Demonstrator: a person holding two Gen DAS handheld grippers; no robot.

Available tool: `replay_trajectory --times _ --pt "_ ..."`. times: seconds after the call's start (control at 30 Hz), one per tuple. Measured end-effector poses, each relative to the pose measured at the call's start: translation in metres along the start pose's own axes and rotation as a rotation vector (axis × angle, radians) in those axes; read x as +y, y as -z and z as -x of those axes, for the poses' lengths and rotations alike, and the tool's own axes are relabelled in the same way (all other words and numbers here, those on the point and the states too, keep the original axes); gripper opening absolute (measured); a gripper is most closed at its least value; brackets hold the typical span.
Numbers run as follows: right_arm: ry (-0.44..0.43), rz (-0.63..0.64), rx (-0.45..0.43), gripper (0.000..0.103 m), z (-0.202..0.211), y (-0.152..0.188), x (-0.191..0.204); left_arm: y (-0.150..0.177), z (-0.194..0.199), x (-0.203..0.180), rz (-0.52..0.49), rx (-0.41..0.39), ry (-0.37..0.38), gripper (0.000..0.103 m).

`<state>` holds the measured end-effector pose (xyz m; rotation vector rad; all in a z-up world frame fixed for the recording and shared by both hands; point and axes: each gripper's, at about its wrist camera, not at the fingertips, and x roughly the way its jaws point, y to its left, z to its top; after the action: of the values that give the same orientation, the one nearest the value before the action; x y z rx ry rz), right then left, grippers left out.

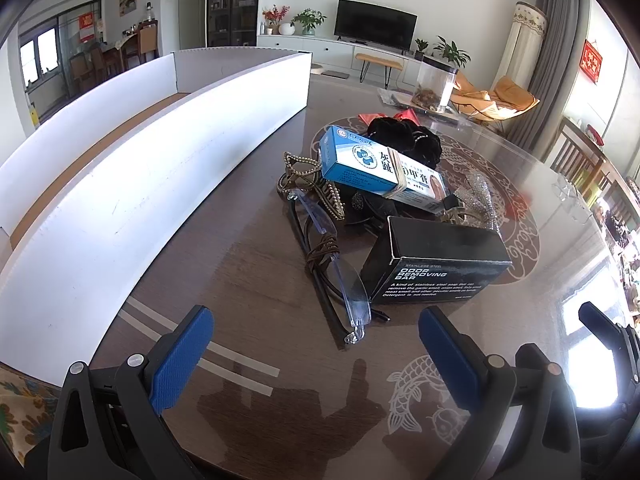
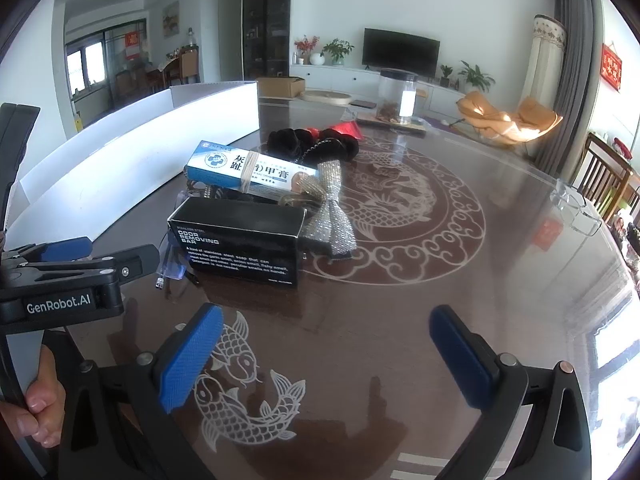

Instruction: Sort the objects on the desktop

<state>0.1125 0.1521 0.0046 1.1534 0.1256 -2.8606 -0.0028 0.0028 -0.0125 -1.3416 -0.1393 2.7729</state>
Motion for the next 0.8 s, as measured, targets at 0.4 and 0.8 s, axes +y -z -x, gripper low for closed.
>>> replay_trajectory --times 0.4,0.8 --pt "-0.001 -0.001 0.006 0.103 -0.0017 0.0029 -0.0003 0.0008 -0.0002 0.0006 0.004 0.005 0.004 0.103" --pt "-0.001 0.005 0.023 0.103 -0.005 0.0068 0.0024 0.0023 -0.0017 0.002 0.011 0.014 0.012 0.103"
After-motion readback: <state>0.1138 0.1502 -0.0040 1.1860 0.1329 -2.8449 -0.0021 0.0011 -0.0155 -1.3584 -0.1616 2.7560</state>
